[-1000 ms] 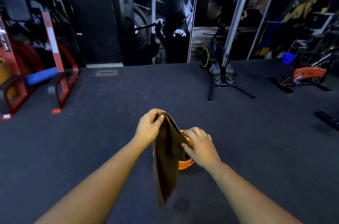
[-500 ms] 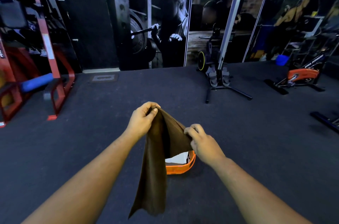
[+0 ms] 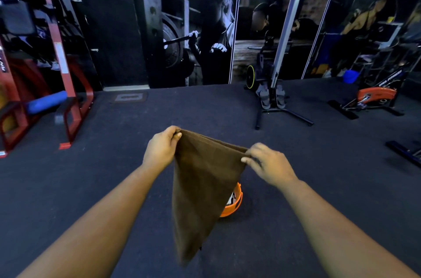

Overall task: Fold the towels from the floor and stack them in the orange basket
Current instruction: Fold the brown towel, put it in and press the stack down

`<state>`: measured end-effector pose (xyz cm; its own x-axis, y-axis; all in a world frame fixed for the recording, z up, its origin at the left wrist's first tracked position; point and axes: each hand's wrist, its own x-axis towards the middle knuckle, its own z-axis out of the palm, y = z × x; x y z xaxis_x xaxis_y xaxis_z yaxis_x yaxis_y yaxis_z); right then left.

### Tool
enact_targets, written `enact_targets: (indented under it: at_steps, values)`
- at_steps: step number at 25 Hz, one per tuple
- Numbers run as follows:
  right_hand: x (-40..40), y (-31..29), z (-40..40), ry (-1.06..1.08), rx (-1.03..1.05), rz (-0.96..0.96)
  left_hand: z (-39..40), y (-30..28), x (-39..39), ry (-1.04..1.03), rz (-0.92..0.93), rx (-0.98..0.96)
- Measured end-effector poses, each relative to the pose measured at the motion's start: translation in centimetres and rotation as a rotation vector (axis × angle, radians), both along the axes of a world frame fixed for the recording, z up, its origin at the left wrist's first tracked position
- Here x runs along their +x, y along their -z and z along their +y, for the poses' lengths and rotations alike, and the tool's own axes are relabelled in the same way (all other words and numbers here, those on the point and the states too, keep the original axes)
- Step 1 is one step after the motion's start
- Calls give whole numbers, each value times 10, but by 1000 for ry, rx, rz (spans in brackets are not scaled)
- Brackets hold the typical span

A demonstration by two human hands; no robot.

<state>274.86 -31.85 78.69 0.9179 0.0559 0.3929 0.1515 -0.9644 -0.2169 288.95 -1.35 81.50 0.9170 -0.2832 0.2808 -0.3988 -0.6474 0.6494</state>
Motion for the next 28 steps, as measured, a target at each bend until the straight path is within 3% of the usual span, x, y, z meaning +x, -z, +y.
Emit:
enact_targets:
  at_steps: [3, 8, 14, 20, 26, 28]
  values:
    - [16, -17, 0, 27, 374, -135, -5, -6, 2, -14, -14, 5]
    - [26, -40, -3, 103, 885, -14, -10, -8, 10, 54, 157, -183]
    - [26, -39, -6, 198, 1025, -59, -19, -3, 6, 150, 313, -341]
    - [28, -42, -3, 285, 1245, -117, -27, -12, 0, 132, 286, -466]
    - [29, -55, 4, 20, 1419, -273, -31, -36, -8, 171, 296, -684]
    - [26, -42, 9, -48, 1423, -93, -41, -47, -12, 201, 347, -730]
